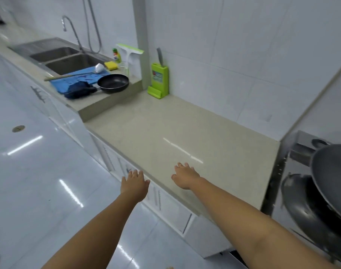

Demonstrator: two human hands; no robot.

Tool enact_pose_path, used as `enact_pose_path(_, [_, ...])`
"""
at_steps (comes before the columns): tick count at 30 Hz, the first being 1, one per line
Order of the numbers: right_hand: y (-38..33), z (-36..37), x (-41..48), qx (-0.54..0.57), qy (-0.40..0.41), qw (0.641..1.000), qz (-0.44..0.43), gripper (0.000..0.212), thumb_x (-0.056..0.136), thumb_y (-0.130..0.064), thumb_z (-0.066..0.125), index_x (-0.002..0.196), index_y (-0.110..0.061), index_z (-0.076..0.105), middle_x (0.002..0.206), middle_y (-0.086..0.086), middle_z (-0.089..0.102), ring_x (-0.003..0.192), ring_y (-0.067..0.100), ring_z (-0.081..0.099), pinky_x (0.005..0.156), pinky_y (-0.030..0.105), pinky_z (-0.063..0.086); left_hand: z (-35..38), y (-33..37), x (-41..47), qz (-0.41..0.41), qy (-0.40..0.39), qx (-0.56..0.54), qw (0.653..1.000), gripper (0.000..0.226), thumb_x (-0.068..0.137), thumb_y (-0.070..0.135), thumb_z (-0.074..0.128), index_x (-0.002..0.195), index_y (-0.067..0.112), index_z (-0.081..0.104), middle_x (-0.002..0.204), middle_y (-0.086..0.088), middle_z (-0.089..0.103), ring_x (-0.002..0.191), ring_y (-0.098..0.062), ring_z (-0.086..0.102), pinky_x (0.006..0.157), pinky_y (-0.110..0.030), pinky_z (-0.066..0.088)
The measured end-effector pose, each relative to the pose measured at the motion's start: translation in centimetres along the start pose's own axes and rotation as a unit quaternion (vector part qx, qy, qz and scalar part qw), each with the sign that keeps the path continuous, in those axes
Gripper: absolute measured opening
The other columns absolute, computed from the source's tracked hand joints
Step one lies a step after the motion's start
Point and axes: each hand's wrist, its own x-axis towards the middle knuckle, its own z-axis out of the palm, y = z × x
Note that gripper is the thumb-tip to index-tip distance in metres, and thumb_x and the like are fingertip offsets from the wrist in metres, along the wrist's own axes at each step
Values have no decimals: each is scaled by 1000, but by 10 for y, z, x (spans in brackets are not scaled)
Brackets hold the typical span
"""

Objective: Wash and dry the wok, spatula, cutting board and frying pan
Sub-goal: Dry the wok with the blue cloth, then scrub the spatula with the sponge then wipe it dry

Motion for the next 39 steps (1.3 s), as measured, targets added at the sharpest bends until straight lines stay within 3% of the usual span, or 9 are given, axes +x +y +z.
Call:
enact_pose_path(17, [-212,-74,210,-78,-47,987,-134,58,103,-30,26,156,-10,11,164,5,-2,151,28,-2,122,43,3,-76,-193,133,-125,31,-83,988,61,104,44,22,154,11,11,162,-11,7,149,-28,7,119,-45,13])
enact_pose_path(28, [-362,-121,315,-101,-31,964,-243,57,102,-30,31,154,-12,20,164,4,7,149,28,10,120,45,16,-136,-315,213,-214,66,-127,966,61,104,44,25,154,11,13,162,-11,10,149,-28,9,118,-46,14])
enact_pose_path(32, [-427,-144,365,-106,-15,960,-257,58,104,-33,31,156,-13,14,164,2,0,151,27,3,121,43,9,-167,-386,256,-229,83,-120,962,61,104,44,25,154,11,13,162,-11,10,149,-27,10,118,-46,15])
enact_pose_path(39, [-532,-193,458,-50,38,976,-209,56,102,-32,32,153,-12,21,163,5,8,148,29,12,118,47,20,-242,-508,333,-180,106,-92,974,61,104,44,27,154,12,13,162,-11,11,148,-28,12,118,-45,15])
